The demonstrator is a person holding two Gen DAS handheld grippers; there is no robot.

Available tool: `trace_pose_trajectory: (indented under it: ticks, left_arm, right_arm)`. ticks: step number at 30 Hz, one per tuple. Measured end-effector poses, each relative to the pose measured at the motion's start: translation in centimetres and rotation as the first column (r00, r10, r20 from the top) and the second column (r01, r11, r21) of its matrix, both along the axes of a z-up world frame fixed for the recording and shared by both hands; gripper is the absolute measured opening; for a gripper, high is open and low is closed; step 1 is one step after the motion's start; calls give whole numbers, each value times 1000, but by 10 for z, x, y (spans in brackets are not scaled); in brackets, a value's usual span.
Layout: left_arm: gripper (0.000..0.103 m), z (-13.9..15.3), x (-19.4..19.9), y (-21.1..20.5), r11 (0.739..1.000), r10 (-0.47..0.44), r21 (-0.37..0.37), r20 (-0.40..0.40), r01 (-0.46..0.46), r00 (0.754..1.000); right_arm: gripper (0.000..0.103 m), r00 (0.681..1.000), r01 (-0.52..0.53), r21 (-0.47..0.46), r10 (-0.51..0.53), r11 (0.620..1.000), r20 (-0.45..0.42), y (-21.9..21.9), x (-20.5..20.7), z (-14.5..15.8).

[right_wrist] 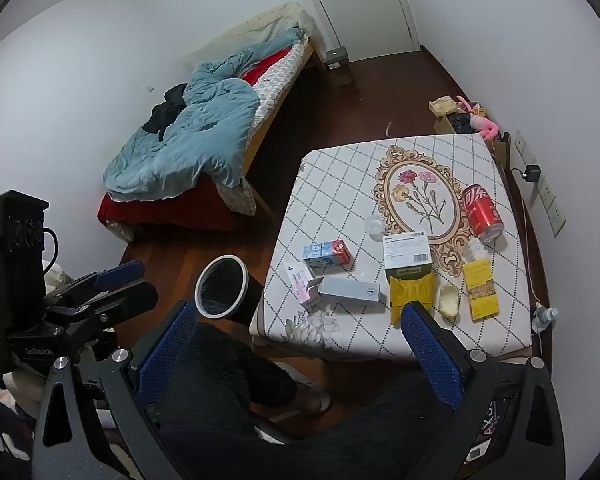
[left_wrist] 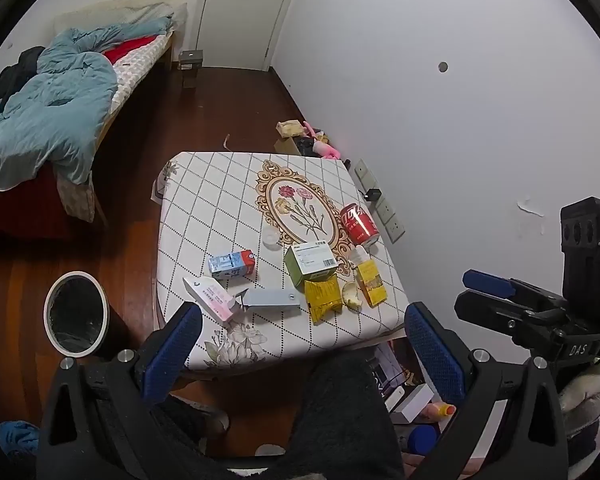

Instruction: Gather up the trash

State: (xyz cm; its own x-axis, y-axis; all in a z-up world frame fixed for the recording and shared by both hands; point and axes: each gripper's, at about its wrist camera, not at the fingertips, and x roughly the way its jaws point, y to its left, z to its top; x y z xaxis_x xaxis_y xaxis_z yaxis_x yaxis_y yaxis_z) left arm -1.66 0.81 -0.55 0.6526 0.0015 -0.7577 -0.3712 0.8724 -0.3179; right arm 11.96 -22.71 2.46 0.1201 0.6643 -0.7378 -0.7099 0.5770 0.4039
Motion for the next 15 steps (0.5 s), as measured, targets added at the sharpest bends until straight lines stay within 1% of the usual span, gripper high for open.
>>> trace_pose_trajectory:
  ticks: [1, 2, 5, 6, 11, 15]
  left_arm:
    - [103, 3, 9, 0, 1000, 0, -2, -13, 0, 1000]
    - [103, 2, 11, 1, 1000, -1, -3, -15, 1, 1000]
    - [103, 2, 10, 0, 1000, -4, -3, -15, 4, 1000]
    - [103, 2, 9, 1, 1000, -4, -5, -14, 4, 1000]
    - [103, 1, 10, 1, 1000, -6, -7, -14, 5, 1000]
    - [103, 1, 11, 1, 1000, -5, -10, -13, 5, 1000]
  right_arm:
    - [103, 1000, 0, -2, 0, 1000, 0, 0, 1, -1]
    - [103, 1000, -1, -4, 1, 1000, 0, -1, 2, -1]
    - [103, 1000, -4, -12, 4, 1000, 3, -2, 5, -2]
    - [103, 1000, -7, -15, 7, 1000, 5, 6, 0, -5]
    - [103, 1000, -12, -14, 12, 1000, 13, 10, -10, -4]
    - [103, 1000, -20, -14, 20, 1000, 2, 11, -1, -2]
